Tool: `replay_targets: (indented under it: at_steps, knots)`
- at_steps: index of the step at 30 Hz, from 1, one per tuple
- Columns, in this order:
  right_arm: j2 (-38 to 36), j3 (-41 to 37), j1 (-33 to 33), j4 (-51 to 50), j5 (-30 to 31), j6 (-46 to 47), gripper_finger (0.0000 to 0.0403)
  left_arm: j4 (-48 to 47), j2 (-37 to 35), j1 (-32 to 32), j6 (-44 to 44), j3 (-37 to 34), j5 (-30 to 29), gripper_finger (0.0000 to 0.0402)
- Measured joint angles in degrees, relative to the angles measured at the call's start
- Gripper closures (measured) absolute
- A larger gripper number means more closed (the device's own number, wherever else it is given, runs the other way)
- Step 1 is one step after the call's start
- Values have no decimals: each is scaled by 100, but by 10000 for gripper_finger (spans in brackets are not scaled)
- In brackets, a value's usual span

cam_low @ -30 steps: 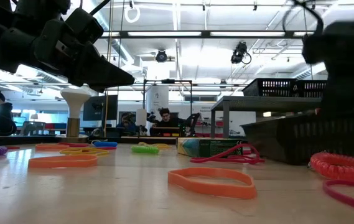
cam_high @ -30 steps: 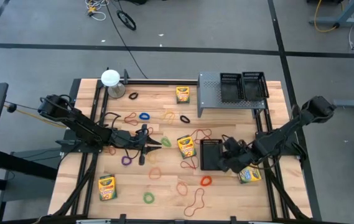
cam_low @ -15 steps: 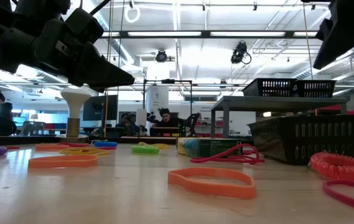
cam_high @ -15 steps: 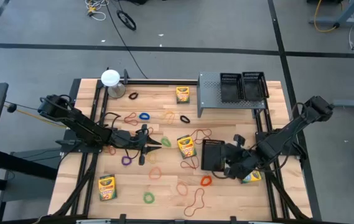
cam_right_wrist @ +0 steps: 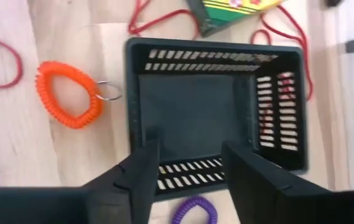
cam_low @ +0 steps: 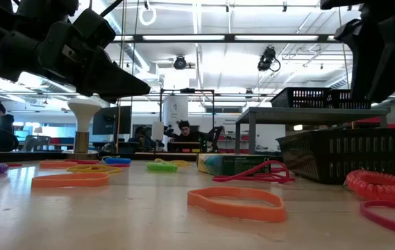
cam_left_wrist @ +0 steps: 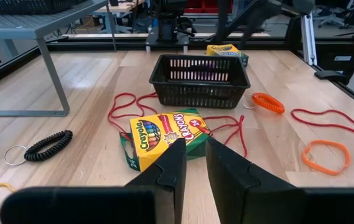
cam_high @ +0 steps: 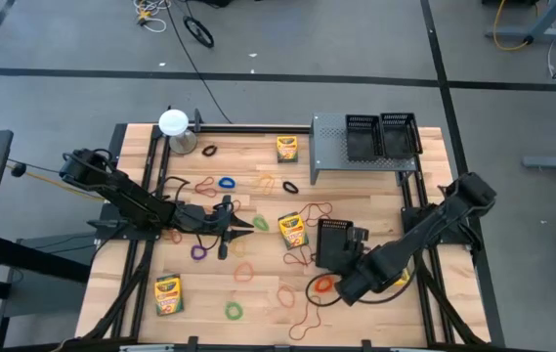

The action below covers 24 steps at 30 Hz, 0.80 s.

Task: Pick & Place Office Desk Supplies
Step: Put the black bin on the shelf

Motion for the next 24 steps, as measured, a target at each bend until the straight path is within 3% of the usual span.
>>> replay_targets:
  at_steps: [4,9,18,24]
  knots:
    - [196,22,-11,125,-101,-42,201,1,0,-1,0,0,0,334]
    - [309,-10,1,387,-362,-40,213,-5,0,-1,0,0,0,334]
    - [659,-11,-37,694,-399,9,254,155,0,-1,-1,3,-2,333]
    - [871,-11,-48,677,-423,7,312,204,0,1,0,0,-21,333]
